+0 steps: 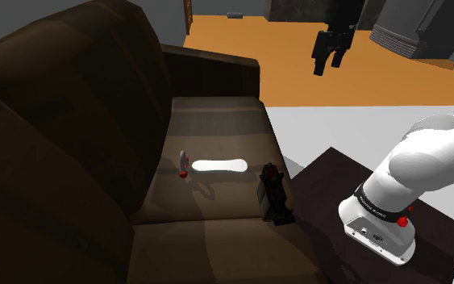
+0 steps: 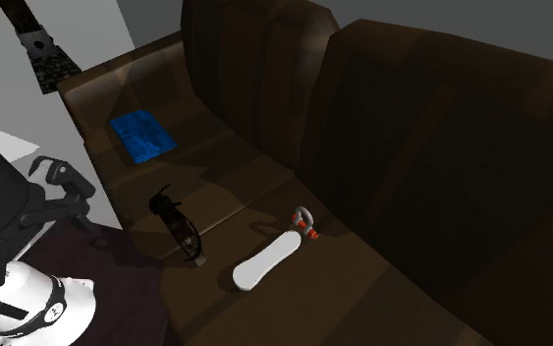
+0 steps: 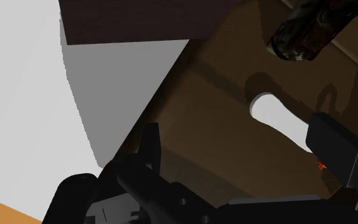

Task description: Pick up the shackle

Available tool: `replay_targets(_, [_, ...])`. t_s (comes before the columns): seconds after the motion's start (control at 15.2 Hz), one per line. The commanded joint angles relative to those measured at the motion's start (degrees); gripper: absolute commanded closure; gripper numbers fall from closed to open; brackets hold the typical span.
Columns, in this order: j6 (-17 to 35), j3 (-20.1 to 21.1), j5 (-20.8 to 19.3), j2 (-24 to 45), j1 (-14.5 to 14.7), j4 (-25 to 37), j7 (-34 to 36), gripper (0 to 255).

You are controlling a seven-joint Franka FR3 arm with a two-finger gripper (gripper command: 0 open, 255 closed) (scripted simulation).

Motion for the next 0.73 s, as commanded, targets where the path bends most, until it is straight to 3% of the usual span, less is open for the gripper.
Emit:
replay_targets(0.0, [0.0,0.0,0.0,0.0,0.0,0.0,0.0,0])
replay_targets(0.66, [16.9,11.5,3.7,10.1,2.4,-3.2,11.7,0])
